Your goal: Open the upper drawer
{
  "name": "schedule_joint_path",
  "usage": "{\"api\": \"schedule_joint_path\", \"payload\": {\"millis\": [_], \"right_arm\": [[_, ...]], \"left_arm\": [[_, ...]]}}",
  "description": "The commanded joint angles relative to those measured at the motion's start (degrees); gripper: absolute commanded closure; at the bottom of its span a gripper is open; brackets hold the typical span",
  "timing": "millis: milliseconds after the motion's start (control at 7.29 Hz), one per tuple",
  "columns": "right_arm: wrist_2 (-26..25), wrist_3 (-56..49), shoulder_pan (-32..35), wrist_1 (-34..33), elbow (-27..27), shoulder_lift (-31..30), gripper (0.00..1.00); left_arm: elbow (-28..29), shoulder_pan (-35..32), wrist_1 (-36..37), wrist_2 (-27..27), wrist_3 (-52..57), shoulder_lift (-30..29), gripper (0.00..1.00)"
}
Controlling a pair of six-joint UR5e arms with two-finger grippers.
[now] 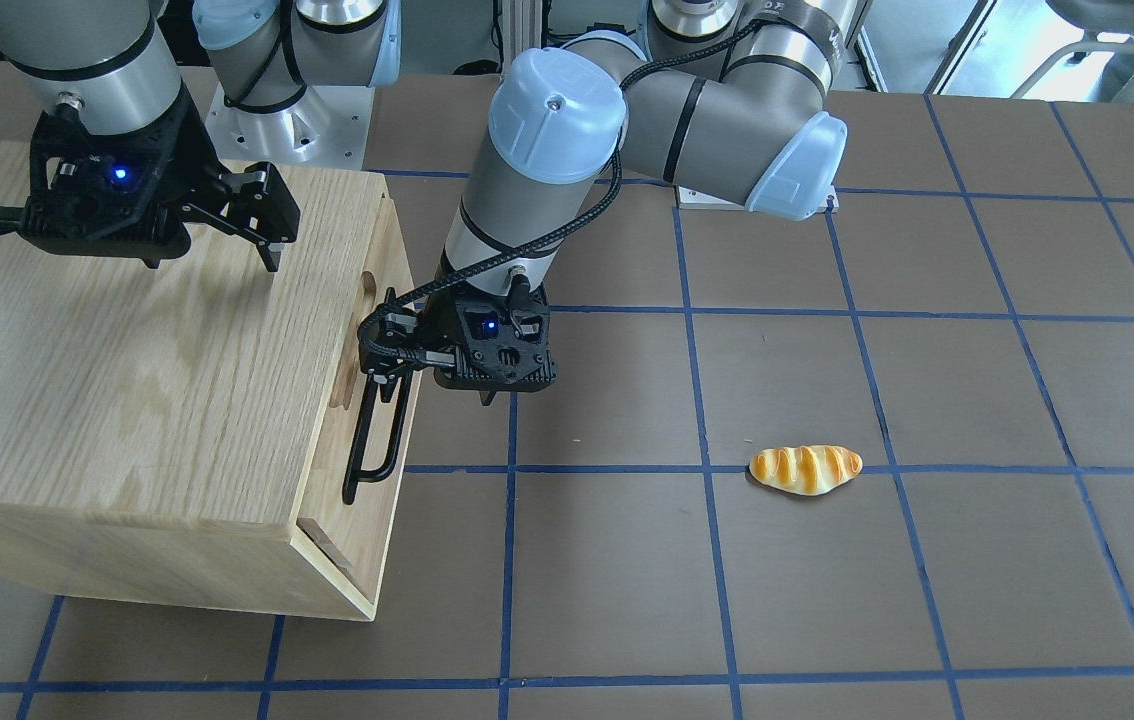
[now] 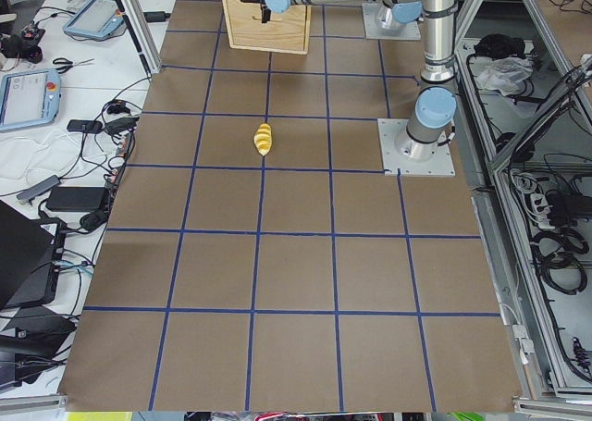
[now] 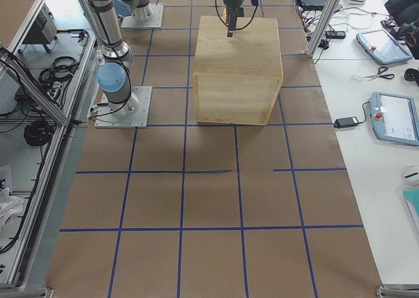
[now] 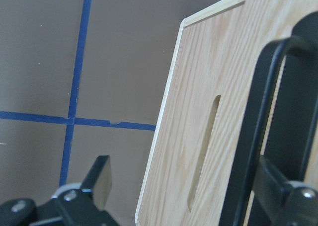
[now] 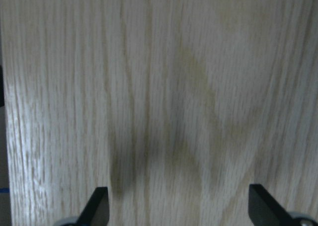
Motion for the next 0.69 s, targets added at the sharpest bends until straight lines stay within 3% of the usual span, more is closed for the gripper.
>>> {"api": "schedule_joint_path", "payload": {"millis": [0, 548], "right_arm": [[0.00, 0.00, 0.00, 0.00, 0.00, 0.00, 0.00], [0.00, 0.00, 0.00, 0.00, 0.00, 0.00, 0.00]], "left_arm": [[0.36, 0.01, 0.04, 0.14, 0.07, -0.88, 0.00], [0.36, 0.27, -0.31, 2.86, 0.07, -0.80, 0.00]]}}
